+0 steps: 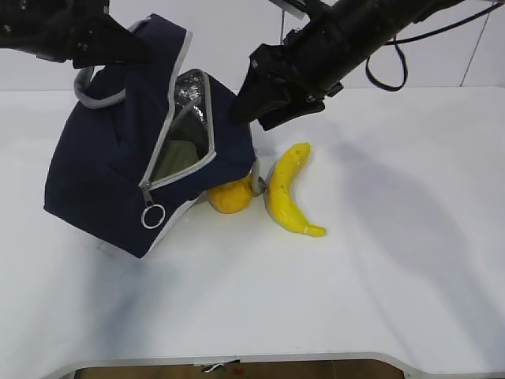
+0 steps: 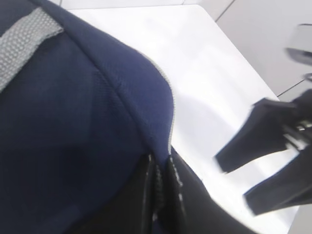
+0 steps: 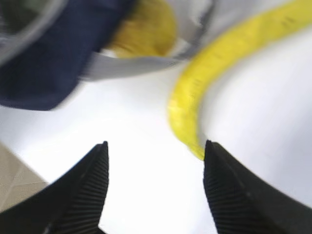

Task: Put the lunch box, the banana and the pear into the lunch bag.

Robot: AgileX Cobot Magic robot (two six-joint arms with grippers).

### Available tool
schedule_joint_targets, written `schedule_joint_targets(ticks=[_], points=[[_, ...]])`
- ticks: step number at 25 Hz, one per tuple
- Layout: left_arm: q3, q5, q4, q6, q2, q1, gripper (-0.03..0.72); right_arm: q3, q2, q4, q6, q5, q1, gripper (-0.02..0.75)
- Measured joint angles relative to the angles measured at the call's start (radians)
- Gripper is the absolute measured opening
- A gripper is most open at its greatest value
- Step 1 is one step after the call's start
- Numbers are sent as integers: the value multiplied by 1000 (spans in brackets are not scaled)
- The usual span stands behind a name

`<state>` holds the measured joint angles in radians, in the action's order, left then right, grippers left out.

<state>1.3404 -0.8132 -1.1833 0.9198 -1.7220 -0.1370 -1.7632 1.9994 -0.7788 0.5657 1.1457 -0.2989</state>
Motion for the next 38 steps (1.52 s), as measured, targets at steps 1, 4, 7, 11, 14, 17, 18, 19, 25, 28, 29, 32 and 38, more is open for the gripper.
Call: schedule_joint_targets(ticks=[1,4,7,11,14,17,18,19,25,28,29,32,38], points=[[0,-2,0,0,0,7,27,0,-14,44,-23,4,0,494],[0,-10,-2,0,0,31,27,0,-43,204,-105,29,0,494],[0,-13,-4,-2,0,48,27,0,-47,369,-206,64,0,494],[0,-13,-4,-9,0,50,27,0,-47,508,-347,64,2,494],[0,-17,-4,-9,0,50,27,0,-47,552,-441,29,2,494],[0,-19,-4,-10,0,50,27,0,-47,564,-511,-50,2,495],[0,-21,-4,-11,0,50,27,0,-47,564,-529,-74,2,496],[0,-23,-4,-11,0,50,27,0,-44,564,-547,-103,2,496],[0,-25,-6,-12,0,50,27,0,29,558,-617,-221,2,496],[0,-25,-6,-12,0,50,27,0,85,556,-642,-250,2,496],[0,-25,-6,-12,0,50,27,0,101,554,-654,-260,2,496],[0,-28,-6,-12,0,50,27,0,134,550,-680,-301,2,496],[0,-31,-4,-12,0,50,27,0,164,531,-729,-378,0,496]])
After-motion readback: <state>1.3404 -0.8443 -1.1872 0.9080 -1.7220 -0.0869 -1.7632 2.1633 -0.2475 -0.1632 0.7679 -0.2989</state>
